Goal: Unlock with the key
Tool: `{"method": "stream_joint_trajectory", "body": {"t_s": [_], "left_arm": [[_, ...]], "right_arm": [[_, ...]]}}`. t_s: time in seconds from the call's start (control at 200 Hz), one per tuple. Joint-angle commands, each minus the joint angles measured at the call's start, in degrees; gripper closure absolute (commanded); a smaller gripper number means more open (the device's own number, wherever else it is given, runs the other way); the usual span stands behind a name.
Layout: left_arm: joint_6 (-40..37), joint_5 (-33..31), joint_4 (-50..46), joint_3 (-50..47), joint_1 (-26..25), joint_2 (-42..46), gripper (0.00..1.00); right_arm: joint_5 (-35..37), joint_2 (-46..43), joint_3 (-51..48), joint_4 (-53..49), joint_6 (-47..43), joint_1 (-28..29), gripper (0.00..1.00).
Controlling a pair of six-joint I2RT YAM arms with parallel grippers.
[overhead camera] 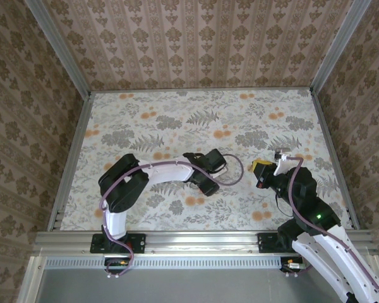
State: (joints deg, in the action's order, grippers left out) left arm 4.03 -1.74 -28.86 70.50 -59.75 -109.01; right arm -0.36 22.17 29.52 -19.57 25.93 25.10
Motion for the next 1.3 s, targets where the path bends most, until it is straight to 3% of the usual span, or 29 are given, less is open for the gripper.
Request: {"method": "stream_joint_trajectory", "body": {"t_s": [0.0,0.215,0.435,0.88,1.085,1.295], "left_arm": [[3.76,1.78,-0.30,-1.44,1.37,3.30,0.34],[2.26,1.97,-3.21,-0.35,2.52,5.38,0.27],[-3.66,5.25,-9.02,0.84,3.79,3.80,0.27],[0.23,10.96,-8.10,-3.66,3.52,5.10,0.27],[3.93,9.53,-9.37,-3.70,1.29,7.21,0.28],[4.07,2.35,-12.24,-0.10,1.70,8.11,0.26]], "right_arm": [[0.80,-0.13,0.90,0.41,1.05,-0.23,0.97],[-0.34,1.67,0.28,2.62,2.09,-0.23,0.97],[-0.62,2.08,0.19,3.35,2.28,-0.23,0.97],[-0.96,1.58,0.17,2.91,2.19,-0.23,0.97],[-0.83,1.09,-0.12,2.91,2.41,-0.23,0.97],[-0.72,1.16,-0.32,2.96,2.32,-0.23,0.97]]}}
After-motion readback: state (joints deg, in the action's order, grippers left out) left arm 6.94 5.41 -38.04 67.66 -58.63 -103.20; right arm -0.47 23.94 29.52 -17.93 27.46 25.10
